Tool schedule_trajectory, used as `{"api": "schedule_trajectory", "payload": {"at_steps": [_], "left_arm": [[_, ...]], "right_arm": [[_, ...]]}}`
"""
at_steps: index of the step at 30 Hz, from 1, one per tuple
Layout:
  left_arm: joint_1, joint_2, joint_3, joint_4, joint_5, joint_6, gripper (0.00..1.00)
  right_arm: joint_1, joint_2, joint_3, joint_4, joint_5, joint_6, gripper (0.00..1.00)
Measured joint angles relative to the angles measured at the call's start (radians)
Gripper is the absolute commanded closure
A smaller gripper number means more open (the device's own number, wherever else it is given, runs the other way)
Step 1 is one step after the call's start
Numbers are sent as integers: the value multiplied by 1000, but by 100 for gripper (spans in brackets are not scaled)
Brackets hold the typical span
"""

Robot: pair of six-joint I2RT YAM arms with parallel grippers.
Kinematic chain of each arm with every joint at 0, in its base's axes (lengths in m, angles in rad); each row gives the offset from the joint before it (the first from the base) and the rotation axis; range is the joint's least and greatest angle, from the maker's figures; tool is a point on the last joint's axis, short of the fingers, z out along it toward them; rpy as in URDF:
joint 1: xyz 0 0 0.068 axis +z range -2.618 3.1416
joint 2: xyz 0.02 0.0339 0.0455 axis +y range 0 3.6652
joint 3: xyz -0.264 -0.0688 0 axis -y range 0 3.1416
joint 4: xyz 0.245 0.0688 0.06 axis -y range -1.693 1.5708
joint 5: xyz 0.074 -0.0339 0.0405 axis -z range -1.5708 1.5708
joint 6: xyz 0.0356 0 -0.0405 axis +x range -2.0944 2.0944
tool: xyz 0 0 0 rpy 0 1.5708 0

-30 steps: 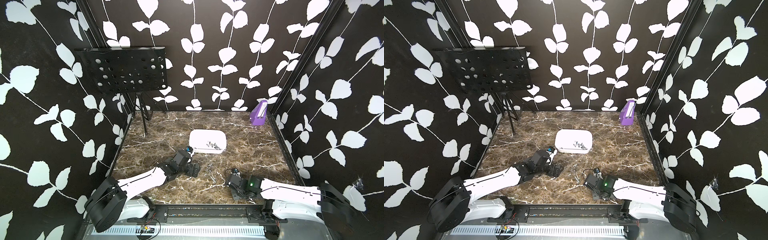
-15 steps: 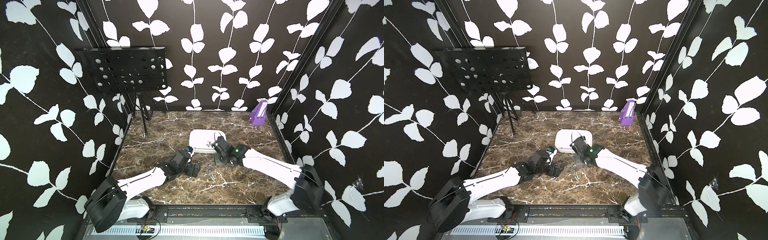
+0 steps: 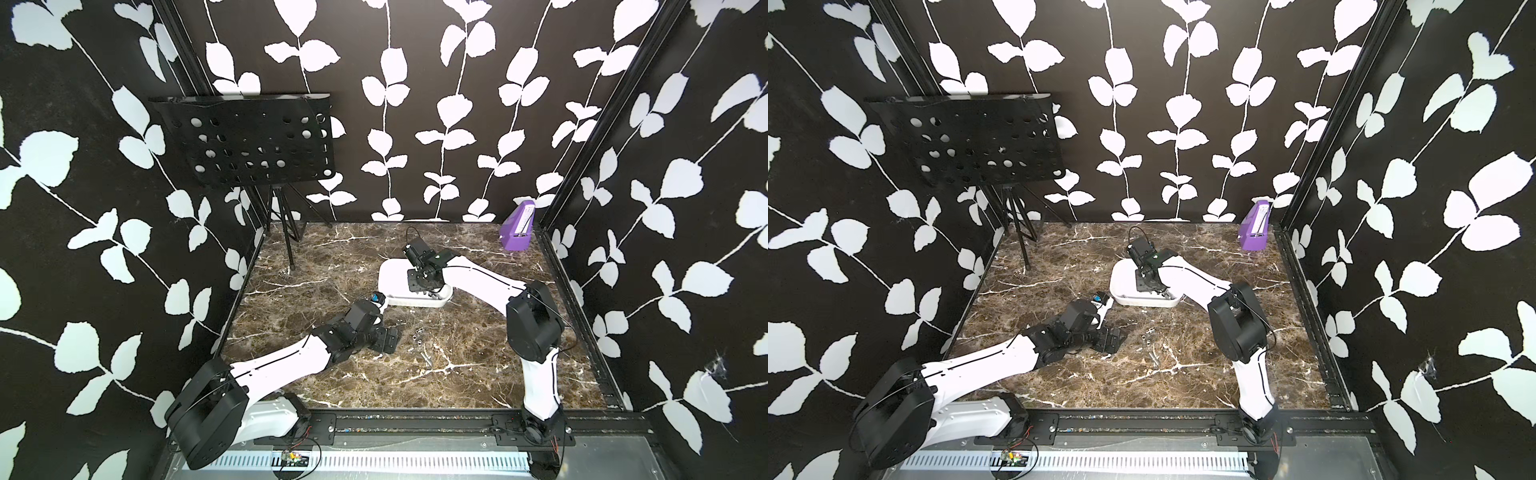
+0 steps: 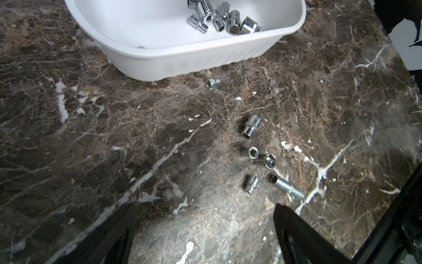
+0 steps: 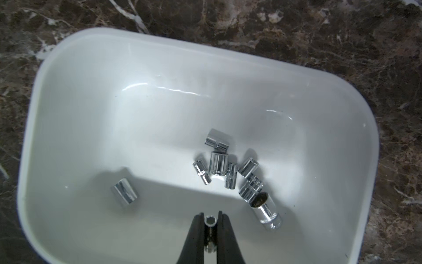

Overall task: Put the socket on the desktop into the storage box
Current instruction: Pick up the socket head from the center of the board.

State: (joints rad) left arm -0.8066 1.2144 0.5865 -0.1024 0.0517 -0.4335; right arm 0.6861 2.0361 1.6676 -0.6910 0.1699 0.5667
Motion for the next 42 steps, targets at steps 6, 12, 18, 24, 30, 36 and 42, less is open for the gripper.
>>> {"api": "schedule_trajectory", "payload": {"at_steps": [6,12,18,24,30,36,42], "left_arm": [[0,0,0,0,0,0,6],[0,0,0,1,0,0,6],[0,1,0,4,1,0,6],[0,3,0,4,3,0,6],[0,5,0,4,0,2,6],[-1,31,0,3,0,9,6],[-1,39,1,3,0,9,6]], "right_arm": [[-18,4,5,-10,-5,-19,63],[-19,-42,-5,-30,-17,-50,58],[-13,-325,-239,47,-59,-105,58],[43,-613,-611,150,-74,-175,57],[86,-691,-895,313,-97,-203,56],[115,-599,-906,440,-127,-206,55],[141,-542,-897,500,-121,-209,53]]}}
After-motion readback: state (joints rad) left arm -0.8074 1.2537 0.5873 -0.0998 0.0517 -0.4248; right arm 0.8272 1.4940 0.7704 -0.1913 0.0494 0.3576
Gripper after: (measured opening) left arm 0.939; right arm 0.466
